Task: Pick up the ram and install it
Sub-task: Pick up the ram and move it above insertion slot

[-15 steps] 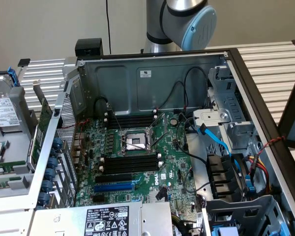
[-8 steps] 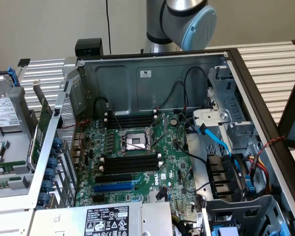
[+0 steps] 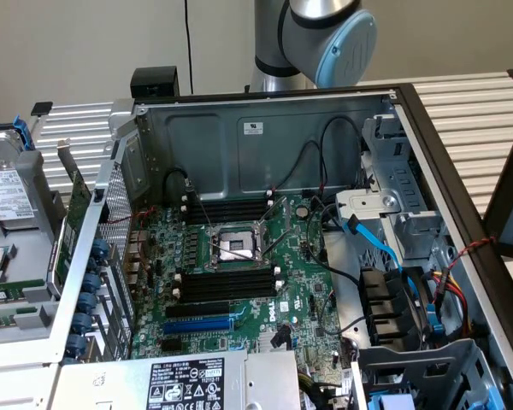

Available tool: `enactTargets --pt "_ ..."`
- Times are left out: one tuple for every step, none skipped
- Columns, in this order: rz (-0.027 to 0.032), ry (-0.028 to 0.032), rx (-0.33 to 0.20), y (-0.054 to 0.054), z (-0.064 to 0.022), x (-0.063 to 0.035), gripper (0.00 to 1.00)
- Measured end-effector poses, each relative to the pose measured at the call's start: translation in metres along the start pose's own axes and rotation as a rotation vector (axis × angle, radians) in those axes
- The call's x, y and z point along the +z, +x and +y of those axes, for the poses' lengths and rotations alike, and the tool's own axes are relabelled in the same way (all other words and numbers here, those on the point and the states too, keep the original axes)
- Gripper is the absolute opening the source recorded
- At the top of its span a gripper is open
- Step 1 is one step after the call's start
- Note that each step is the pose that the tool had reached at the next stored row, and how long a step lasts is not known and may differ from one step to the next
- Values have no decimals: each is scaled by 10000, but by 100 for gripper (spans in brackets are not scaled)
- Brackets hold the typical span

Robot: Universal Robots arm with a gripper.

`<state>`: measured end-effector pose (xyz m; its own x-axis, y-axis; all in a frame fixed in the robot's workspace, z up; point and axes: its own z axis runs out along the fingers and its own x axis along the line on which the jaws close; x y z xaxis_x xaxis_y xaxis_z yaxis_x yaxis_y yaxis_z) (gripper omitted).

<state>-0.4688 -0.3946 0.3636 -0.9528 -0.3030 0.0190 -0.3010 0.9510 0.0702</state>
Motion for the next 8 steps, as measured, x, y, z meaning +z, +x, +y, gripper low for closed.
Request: enactTargets --pt "12 3 -180 0 0 1 11" --pt "25 6 -359 0 0 2 11" --pt "37 10 -539 0 0 3 11" --pt "51 14 -717 0 0 4 11" --pt "63 17 -897 0 0 5 11" --pt "76 20 -1076 0 0 6 11" --pt "88 24 -1261 0 0 7 11" --pt "100 27 -1441 0 0 8 11"
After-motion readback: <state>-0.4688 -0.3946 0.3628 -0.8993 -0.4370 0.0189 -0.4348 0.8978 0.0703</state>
